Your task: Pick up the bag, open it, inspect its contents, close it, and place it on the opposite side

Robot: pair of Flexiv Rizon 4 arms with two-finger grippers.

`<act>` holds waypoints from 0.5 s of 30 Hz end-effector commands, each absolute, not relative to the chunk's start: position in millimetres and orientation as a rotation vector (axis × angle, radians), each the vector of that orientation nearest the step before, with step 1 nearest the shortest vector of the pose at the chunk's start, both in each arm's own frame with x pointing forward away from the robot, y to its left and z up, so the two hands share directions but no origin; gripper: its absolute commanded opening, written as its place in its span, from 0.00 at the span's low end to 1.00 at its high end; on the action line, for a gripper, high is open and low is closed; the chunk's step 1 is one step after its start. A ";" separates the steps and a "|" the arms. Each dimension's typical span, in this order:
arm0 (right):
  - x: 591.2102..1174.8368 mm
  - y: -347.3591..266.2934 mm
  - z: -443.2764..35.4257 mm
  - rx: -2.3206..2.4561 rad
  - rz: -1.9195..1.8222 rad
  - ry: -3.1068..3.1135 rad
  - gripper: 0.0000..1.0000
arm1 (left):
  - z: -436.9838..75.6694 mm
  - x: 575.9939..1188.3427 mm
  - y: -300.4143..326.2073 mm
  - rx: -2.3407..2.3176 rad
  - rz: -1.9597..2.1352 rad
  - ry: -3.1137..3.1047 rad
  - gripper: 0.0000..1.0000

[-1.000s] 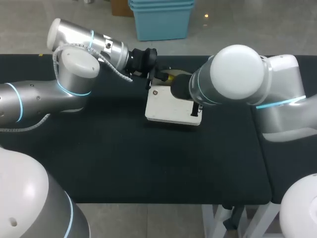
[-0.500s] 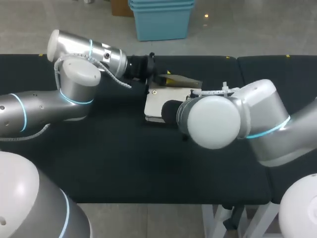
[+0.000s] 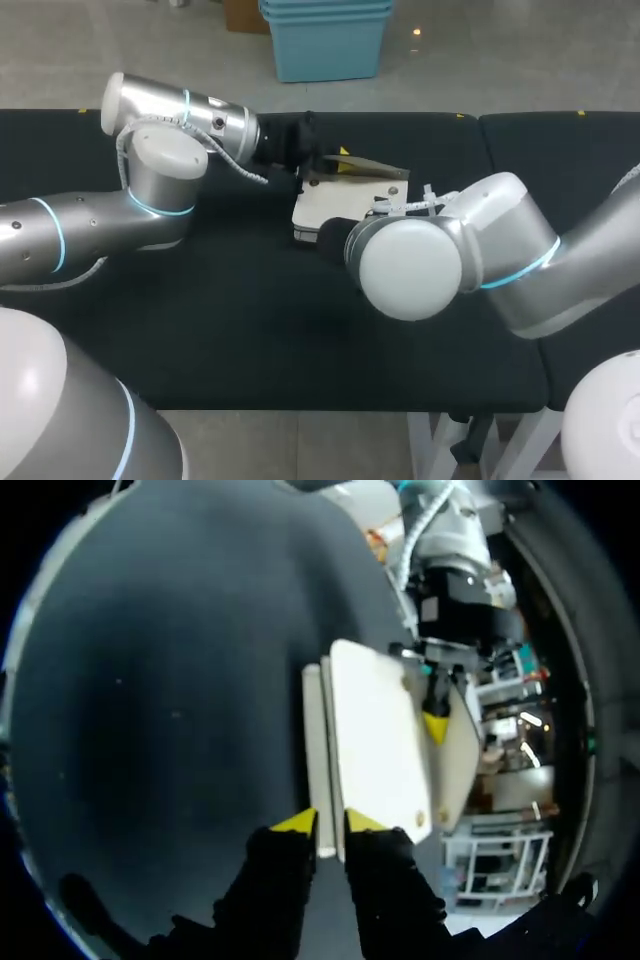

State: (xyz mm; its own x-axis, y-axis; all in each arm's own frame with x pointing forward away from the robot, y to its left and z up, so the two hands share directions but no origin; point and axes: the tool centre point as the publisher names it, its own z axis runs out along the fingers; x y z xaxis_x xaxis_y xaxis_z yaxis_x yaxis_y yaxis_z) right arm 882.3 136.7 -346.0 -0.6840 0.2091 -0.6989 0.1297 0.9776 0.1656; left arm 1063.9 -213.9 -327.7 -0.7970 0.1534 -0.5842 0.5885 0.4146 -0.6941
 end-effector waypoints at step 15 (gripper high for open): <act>906.6 122.5 -369.6 0.250 0.006 2.217 0.31 | -341.4 1067.5 -214.9 0.698 -1.401 2.285 0.00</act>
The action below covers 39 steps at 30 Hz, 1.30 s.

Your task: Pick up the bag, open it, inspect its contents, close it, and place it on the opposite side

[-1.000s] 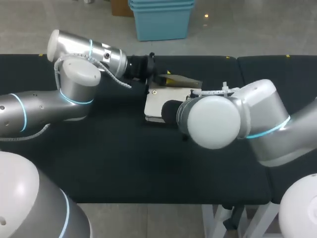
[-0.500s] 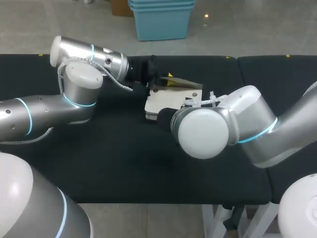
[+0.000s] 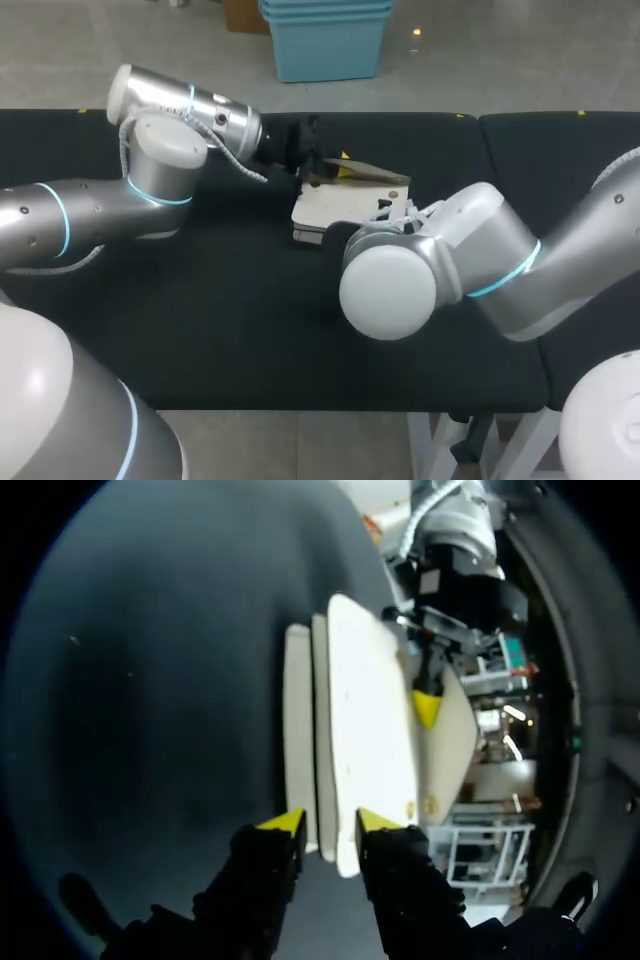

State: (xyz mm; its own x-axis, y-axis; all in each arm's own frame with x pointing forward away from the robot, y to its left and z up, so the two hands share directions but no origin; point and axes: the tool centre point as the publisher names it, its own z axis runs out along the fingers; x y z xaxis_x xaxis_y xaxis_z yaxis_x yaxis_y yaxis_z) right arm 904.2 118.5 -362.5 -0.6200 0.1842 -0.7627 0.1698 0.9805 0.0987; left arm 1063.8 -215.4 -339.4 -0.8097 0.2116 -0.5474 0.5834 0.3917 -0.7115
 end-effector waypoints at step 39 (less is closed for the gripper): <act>929.3 111.4 -375.1 0.265 0.010 2.213 0.00 | -356.1 1032.4 -197.5 0.896 -1.441 2.106 0.00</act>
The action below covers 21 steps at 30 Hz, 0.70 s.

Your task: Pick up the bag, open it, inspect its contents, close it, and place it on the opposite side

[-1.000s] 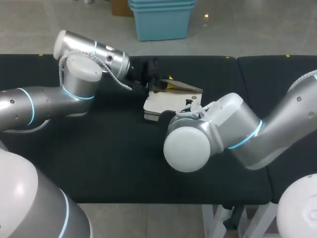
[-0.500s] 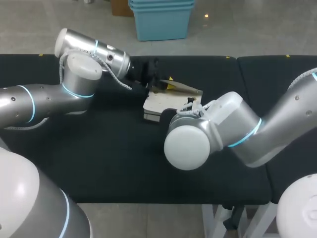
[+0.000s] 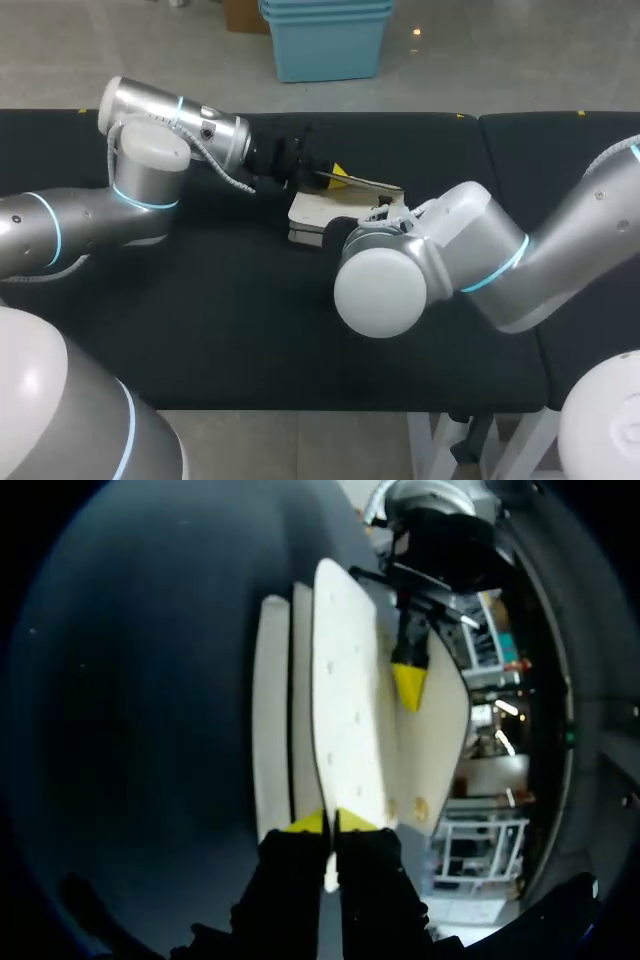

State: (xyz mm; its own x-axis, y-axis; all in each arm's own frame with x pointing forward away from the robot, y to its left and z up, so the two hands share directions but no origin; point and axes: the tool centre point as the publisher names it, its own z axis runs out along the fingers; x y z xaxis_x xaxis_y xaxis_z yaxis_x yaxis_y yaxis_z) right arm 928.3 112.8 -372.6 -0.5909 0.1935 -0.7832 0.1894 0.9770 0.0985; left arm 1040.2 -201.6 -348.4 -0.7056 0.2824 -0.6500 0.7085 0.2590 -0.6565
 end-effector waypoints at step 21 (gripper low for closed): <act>929.3 111.4 -375.1 0.265 0.010 2.213 0.00 | -332.3 1025.6 -187.1 0.893 -1.423 2.118 0.63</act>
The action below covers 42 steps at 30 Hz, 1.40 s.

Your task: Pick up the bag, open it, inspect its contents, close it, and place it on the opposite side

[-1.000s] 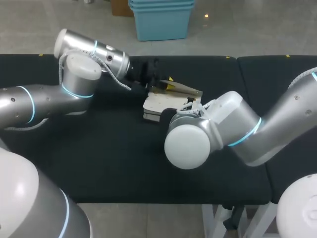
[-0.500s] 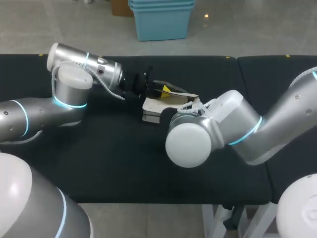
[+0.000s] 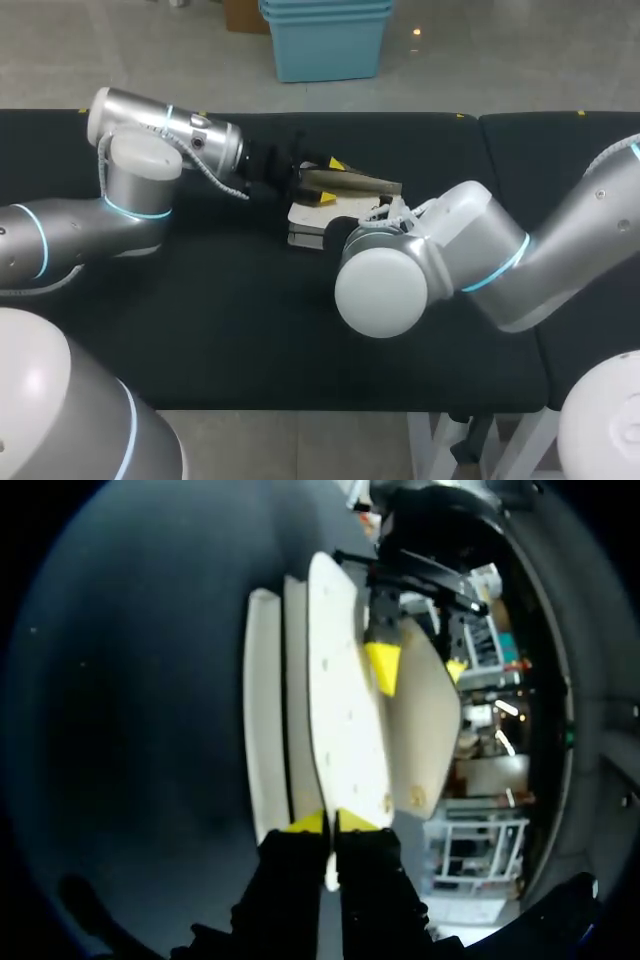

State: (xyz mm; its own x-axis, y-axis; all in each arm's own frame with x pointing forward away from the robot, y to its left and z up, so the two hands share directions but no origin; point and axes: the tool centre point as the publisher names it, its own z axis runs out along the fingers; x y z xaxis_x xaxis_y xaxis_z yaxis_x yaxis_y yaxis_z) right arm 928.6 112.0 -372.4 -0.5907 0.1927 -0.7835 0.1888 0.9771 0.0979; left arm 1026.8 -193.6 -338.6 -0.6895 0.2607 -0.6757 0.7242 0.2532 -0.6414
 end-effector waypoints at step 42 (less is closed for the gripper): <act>929.3 111.4 -375.1 0.265 0.010 2.213 0.00 | -360.4 1001.4 -180.4 1.013 -1.226 2.080 0.00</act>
State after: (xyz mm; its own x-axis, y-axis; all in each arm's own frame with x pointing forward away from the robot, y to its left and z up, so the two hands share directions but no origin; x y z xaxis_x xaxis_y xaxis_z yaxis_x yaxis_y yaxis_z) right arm 928.8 112.0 -372.5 -0.5908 0.1927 -0.7835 0.1883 0.9772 0.0984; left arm 1007.1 -180.7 -355.5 -0.5940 0.3578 -0.7205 0.8034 0.3108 -0.5079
